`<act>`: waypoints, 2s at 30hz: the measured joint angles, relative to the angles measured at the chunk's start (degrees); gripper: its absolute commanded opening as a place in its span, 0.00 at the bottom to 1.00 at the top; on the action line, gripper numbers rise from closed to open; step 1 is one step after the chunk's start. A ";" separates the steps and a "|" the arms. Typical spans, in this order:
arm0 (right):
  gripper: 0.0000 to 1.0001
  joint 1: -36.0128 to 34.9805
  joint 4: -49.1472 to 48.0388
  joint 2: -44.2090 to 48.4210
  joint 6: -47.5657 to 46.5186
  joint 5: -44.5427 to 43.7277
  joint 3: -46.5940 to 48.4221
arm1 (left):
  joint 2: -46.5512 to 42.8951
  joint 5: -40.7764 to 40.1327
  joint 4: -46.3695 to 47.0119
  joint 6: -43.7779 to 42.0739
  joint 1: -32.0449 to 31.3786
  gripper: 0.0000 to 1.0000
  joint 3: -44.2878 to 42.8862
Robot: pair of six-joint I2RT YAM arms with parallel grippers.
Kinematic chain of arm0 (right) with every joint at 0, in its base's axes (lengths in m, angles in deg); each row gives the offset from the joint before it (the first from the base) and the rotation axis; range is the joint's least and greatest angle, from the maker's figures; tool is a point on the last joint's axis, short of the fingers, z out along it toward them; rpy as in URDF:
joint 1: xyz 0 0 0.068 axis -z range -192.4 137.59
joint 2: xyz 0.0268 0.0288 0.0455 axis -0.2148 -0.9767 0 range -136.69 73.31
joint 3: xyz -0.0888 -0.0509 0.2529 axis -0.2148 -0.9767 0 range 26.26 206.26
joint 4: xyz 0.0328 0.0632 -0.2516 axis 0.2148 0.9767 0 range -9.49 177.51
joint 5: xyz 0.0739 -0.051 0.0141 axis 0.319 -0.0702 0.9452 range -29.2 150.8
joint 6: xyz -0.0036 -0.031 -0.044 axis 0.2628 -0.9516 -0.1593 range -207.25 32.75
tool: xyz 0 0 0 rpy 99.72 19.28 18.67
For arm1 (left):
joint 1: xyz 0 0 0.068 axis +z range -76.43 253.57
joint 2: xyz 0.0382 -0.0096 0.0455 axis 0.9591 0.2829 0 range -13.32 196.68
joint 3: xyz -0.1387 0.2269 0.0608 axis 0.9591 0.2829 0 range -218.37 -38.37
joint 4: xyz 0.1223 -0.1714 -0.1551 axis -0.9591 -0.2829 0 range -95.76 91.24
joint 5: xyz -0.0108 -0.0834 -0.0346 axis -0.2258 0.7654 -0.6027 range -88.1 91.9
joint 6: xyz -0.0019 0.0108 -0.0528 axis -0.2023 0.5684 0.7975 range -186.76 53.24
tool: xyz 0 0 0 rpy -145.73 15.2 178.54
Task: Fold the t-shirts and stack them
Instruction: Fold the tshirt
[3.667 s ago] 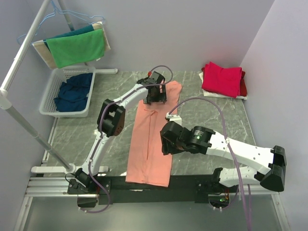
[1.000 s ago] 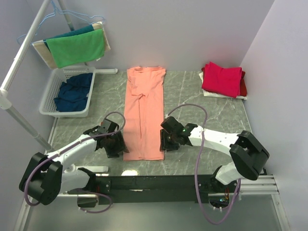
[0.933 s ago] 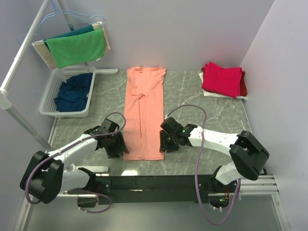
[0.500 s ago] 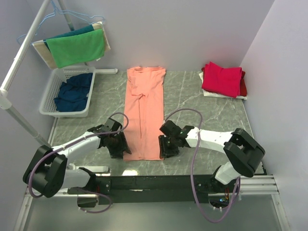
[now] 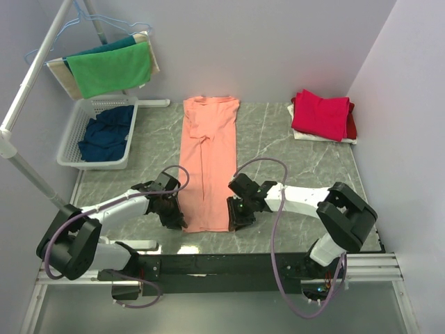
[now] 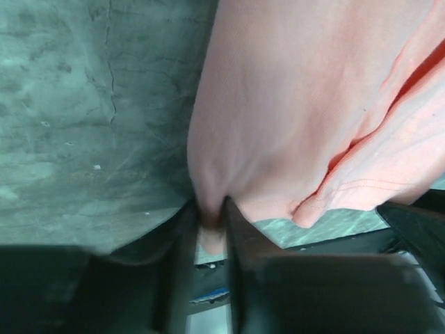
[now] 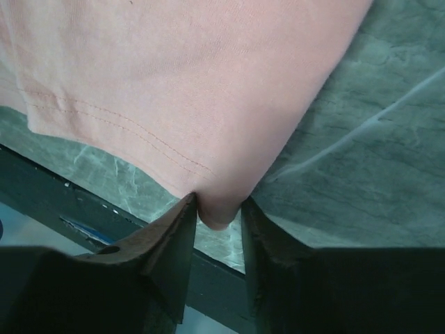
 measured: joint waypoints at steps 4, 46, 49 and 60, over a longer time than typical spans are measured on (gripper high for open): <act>0.00 0.00 -0.15 -0.55 -0.33 0.72 -0.02 | 0.28 0.13 0.50 0.35 -0.35 0.01 0.09; 0.00 -7.13 14.99 21.11 3.15 -8.87 1.86 | -6.69 -10.84 -15.39 13.40 -17.40 0.01 -9.49; 0.00 -4.42 15.63 18.58 1.01 -10.97 5.95 | -2.08 -13.64 -16.15 12.26 -15.61 0.01 -13.90; 0.00 8.70 12.44 7.45 -7.08 -14.14 16.28 | 11.04 -22.51 -14.43 3.69 -1.70 0.01 -32.44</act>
